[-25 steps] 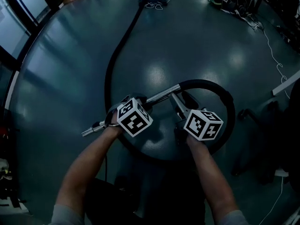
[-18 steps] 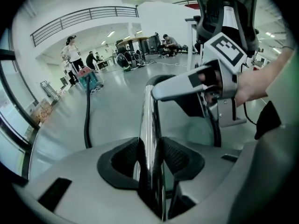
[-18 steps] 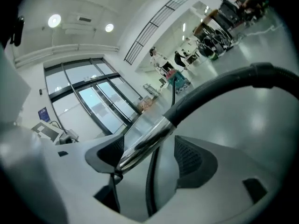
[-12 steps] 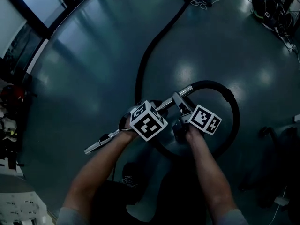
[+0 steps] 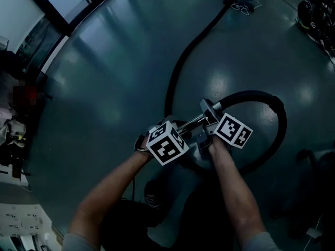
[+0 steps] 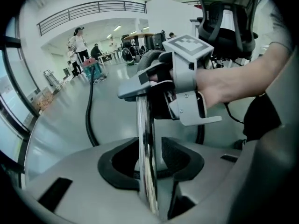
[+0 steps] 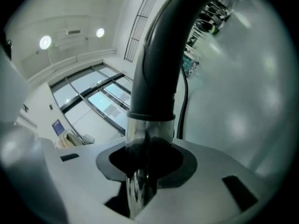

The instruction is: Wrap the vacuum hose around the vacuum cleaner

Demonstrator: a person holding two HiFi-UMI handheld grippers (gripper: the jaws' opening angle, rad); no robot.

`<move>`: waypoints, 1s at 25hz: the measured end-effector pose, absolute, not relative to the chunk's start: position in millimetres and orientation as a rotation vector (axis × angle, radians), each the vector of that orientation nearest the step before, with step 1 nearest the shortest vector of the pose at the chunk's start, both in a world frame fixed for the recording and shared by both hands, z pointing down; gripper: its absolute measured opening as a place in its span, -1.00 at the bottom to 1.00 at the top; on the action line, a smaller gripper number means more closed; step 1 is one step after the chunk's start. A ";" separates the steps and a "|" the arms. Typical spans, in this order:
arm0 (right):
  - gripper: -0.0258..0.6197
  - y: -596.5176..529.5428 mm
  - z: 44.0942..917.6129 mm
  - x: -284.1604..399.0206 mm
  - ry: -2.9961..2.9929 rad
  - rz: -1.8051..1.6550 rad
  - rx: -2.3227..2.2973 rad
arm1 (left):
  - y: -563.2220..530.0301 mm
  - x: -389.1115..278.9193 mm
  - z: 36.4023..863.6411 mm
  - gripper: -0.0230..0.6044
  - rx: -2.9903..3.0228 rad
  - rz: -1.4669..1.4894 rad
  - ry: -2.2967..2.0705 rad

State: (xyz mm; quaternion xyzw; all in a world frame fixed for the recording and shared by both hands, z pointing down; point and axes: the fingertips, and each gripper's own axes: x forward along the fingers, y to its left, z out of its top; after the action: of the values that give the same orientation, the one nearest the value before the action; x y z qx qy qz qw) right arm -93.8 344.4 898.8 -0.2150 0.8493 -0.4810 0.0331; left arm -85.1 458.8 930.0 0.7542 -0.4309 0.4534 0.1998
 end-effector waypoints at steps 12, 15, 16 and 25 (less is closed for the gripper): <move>-0.57 322.6 832.2 -65.1 2.760 -1.214 -0.708 | 438.7 -100.4 889.0 -0.42 2.272 1.206 -1.128; -0.58 321.7 793.4 -50.4 2.691 -1.227 -0.757 | 430.8 -104.6 856.9 -0.42 2.300 1.217 -1.108; -0.58 322.2 778.6 -44.7 2.669 -1.234 -0.770 | 427.6 -105.5 844.7 -0.41 2.309 1.231 -1.107; -0.58 342.0 646.1 1.3 2.576 -1.317 -0.931 | 438.3 -75.3 722.3 -0.41 2.352 1.286 -0.836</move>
State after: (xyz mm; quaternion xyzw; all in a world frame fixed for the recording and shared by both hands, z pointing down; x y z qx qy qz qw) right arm 1.3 342.0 646.1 -0.3058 0.8466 -0.4327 0.0511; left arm -75.3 438.3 722.3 0.8260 -0.2937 0.4516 0.1661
